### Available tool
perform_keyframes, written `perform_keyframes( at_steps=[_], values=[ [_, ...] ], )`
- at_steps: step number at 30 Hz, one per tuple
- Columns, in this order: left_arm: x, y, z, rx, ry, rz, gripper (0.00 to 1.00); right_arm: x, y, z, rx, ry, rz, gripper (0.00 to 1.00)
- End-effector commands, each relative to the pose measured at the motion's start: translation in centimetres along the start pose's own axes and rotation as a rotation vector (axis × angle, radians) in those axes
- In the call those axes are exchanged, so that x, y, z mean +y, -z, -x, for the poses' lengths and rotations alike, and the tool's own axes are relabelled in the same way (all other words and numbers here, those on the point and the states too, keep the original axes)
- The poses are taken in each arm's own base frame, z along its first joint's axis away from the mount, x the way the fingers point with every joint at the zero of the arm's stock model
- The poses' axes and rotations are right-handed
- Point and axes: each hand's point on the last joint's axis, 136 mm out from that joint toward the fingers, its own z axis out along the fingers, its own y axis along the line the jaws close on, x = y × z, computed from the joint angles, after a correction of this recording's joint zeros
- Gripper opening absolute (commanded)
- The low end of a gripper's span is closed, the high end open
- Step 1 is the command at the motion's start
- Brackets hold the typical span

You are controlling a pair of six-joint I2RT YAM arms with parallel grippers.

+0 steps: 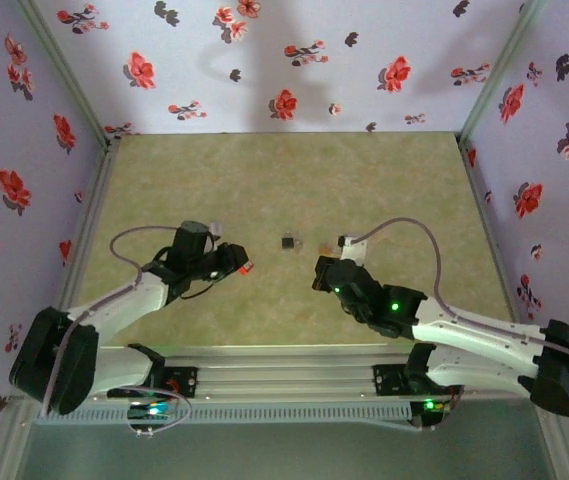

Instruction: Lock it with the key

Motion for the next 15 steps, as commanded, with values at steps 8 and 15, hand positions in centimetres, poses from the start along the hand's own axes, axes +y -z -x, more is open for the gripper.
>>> perform_keyframes(
  at_steps=[8,15],
  values=[
    [-1.5,-2.9,1.7,0.029,-0.027,-0.047,0.00,1.7,-0.6,-0.1,0.024,0.004,0.056,0.00],
    [-0.8,-4.9,2.0,0.061,-0.025,-0.015,0.00,2.3,-1.2,-1.0,0.058,0.007,0.074,0.00]
  ],
)
